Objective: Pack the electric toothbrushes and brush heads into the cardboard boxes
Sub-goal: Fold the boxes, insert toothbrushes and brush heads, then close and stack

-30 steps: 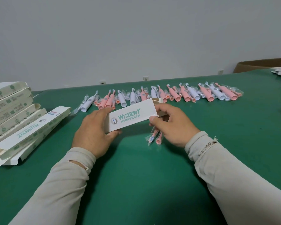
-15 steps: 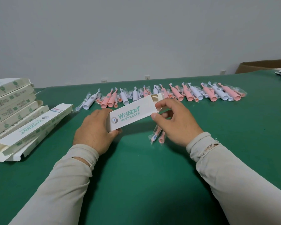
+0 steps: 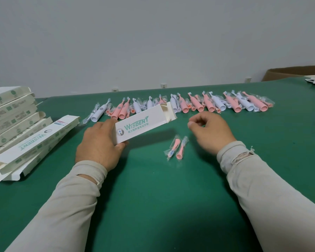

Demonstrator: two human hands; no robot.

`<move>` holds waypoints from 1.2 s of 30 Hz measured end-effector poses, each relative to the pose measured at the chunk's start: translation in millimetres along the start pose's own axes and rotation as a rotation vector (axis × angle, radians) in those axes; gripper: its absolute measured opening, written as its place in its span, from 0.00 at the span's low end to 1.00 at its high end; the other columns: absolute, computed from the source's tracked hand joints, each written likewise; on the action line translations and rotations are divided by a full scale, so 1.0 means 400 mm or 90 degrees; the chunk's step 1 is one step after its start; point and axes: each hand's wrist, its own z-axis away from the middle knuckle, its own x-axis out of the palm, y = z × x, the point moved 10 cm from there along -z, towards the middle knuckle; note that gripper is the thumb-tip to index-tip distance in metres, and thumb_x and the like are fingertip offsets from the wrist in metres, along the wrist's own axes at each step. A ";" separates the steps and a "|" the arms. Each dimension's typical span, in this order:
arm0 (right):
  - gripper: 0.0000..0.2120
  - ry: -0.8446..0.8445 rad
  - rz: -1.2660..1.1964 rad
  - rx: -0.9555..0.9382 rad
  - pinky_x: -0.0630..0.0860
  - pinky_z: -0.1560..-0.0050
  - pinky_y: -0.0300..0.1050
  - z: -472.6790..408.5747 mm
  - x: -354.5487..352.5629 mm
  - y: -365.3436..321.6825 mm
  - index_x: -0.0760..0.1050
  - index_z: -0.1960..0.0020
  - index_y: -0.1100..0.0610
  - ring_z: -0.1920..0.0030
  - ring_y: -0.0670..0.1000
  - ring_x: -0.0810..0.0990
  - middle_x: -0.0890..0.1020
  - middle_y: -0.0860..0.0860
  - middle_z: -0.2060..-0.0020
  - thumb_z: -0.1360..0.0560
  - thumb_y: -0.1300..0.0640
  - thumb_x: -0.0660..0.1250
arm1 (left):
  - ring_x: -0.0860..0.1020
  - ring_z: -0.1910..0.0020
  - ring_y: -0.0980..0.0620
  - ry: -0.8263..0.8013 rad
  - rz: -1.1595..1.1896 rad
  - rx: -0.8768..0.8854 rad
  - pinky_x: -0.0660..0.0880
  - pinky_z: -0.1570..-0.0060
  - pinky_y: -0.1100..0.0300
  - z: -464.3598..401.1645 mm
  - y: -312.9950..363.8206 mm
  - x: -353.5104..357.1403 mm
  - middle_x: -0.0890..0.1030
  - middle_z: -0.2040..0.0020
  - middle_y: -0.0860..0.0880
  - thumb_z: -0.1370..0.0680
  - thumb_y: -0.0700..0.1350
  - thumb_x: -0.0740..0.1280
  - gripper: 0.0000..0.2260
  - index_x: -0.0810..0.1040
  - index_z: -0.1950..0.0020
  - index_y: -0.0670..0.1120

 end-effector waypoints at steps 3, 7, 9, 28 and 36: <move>0.19 -0.137 0.205 0.047 0.76 0.38 0.52 0.025 0.080 0.018 0.74 0.34 0.49 0.46 0.51 0.80 0.81 0.46 0.47 0.23 0.46 0.67 | 0.72 0.38 0.43 0.006 0.005 -0.006 0.76 0.49 0.42 0.001 -0.002 0.000 0.75 0.37 0.50 0.27 0.57 0.73 0.28 0.69 0.29 0.55; 0.28 -0.220 0.340 0.057 0.74 0.35 0.53 0.042 0.105 0.014 0.68 0.26 0.50 0.36 0.57 0.77 0.76 0.51 0.32 0.23 0.45 0.66 | 0.72 0.39 0.44 0.001 0.011 -0.008 0.76 0.50 0.43 0.002 -0.002 0.005 0.75 0.38 0.49 0.27 0.57 0.73 0.27 0.70 0.31 0.55; 0.25 -0.240 0.386 0.087 0.76 0.38 0.52 0.046 0.085 0.025 0.72 0.30 0.52 0.39 0.57 0.78 0.79 0.51 0.36 0.24 0.45 0.68 | 0.72 0.40 0.44 -0.001 0.011 -0.005 0.75 0.51 0.44 0.003 0.000 0.007 0.75 0.39 0.49 0.27 0.57 0.73 0.26 0.70 0.32 0.54; 0.04 0.035 -0.587 0.006 0.73 0.75 0.37 0.014 -0.034 -0.057 0.77 0.51 0.55 0.68 0.47 0.82 0.83 0.51 0.64 0.24 0.63 0.68 | 0.73 0.42 0.45 -0.003 0.034 0.048 0.76 0.49 0.42 0.011 0.030 0.003 0.77 0.40 0.50 0.27 0.55 0.73 0.23 0.71 0.35 0.56; 0.08 0.163 -0.412 -0.034 0.77 0.69 0.36 0.028 -0.058 -0.049 0.76 0.53 0.50 0.63 0.45 0.86 0.83 0.44 0.68 0.23 0.62 0.71 | 0.73 0.42 0.45 -0.001 0.048 0.071 0.76 0.48 0.43 0.013 0.043 0.003 0.77 0.40 0.50 0.27 0.55 0.73 0.23 0.71 0.35 0.55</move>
